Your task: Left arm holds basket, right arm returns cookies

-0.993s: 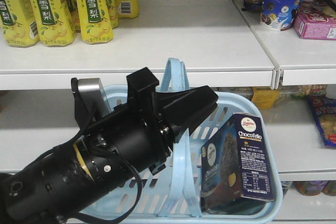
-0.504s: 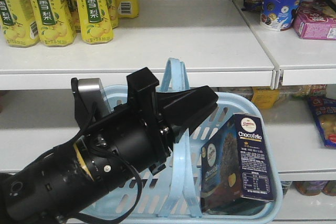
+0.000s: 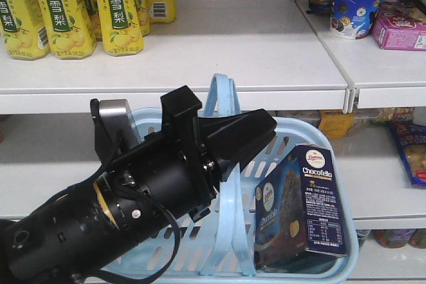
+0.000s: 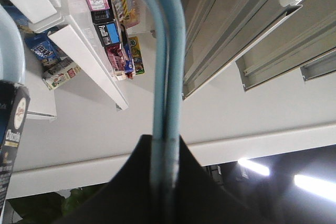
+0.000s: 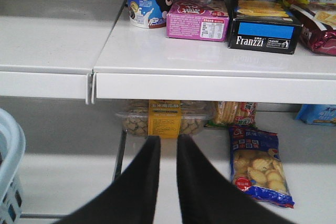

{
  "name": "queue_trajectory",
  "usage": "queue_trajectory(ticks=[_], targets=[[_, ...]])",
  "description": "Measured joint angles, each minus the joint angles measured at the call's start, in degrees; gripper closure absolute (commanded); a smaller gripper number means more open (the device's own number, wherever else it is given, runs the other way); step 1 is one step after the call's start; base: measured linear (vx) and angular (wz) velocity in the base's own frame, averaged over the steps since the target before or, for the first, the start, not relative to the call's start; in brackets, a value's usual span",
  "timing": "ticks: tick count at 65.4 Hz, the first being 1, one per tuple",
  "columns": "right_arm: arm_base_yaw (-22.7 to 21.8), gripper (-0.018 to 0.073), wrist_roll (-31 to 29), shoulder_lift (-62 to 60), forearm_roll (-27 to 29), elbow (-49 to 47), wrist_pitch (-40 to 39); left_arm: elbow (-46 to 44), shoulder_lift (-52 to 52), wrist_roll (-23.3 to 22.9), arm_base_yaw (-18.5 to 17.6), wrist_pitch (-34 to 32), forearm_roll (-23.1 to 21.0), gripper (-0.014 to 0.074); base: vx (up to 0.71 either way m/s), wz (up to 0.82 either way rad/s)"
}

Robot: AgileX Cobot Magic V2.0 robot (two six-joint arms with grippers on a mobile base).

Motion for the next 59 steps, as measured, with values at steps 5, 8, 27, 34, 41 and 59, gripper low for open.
queue_trajectory(ticks=[5, 8, 27, 34, 41, 59], targets=[[0.0, 0.0107, 0.0, 0.0, -1.4, 0.0, 0.0, 0.0, 0.0, 0.0, 0.0, 0.0, 0.0, 0.0603, 0.0, 0.0], [0.0, 0.002, 0.0, 0.0, -1.9, 0.0, 0.0, 0.0, 0.0, 0.0, 0.0, 0.0, 0.0, 0.0603, 0.0, 0.0], [0.0, -0.016, -0.1, 0.0, -3.1, 0.0, 0.1, 0.0, 0.0, 0.0, 0.0, 0.0, 0.0, 0.0603, 0.0, 0.0], [0.0, -0.0137, 0.0, 0.1, -0.7, -0.3, 0.5, 0.0, 0.0, 0.0, 0.0, 0.0, 0.0, 0.0603, 0.0, 0.0], [0.0, -0.0111, -0.4, 2.1, 5.3, -3.0, 4.5, 0.0, 0.0, 0.0, 0.0, 0.0, 0.0, 0.0603, 0.0, 0.0], [0.0, -0.0091, -9.3, 16.9, 22.6, -18.8, 27.3, 0.0, 0.0, 0.0, 0.0, 0.0, 0.0, 0.0603, 0.0, 0.0]])
